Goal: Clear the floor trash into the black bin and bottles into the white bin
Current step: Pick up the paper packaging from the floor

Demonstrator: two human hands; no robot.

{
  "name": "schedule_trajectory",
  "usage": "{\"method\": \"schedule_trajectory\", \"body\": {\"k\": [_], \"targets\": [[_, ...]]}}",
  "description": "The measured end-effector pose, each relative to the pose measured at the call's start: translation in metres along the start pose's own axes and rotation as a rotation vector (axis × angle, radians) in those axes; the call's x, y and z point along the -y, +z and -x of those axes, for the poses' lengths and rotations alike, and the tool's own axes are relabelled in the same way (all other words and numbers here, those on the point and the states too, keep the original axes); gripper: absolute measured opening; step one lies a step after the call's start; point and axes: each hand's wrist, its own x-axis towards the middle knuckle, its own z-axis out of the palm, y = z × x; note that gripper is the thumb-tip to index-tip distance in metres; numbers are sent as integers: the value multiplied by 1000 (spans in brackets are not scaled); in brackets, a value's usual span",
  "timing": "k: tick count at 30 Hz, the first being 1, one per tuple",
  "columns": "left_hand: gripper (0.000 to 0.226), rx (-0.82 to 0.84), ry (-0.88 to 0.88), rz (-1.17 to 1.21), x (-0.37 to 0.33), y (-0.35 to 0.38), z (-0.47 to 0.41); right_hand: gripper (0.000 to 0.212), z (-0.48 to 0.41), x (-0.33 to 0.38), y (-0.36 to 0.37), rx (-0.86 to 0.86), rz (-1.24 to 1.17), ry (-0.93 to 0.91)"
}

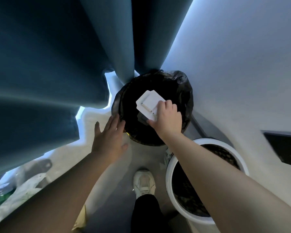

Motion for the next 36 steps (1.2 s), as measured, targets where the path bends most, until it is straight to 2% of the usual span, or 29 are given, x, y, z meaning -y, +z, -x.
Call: {"method": "schedule_trajectory", "body": {"k": [5,12,21,29,36], "targets": [[84,0,55,21,13,8,2,84,-2,-4,16,83,101,-12],[79,43,-30,89,37,7,44,89,45,8,3,83,185,-126],[78,22,-119,139,93,43,135,91,120,76,7,110,219,-295],[76,21,-274,207,158,138,216,89,177,169,90,218,281,-481],[82,132,-420,232,219,253,268,89,210,234,194,318,359,-621]]}}
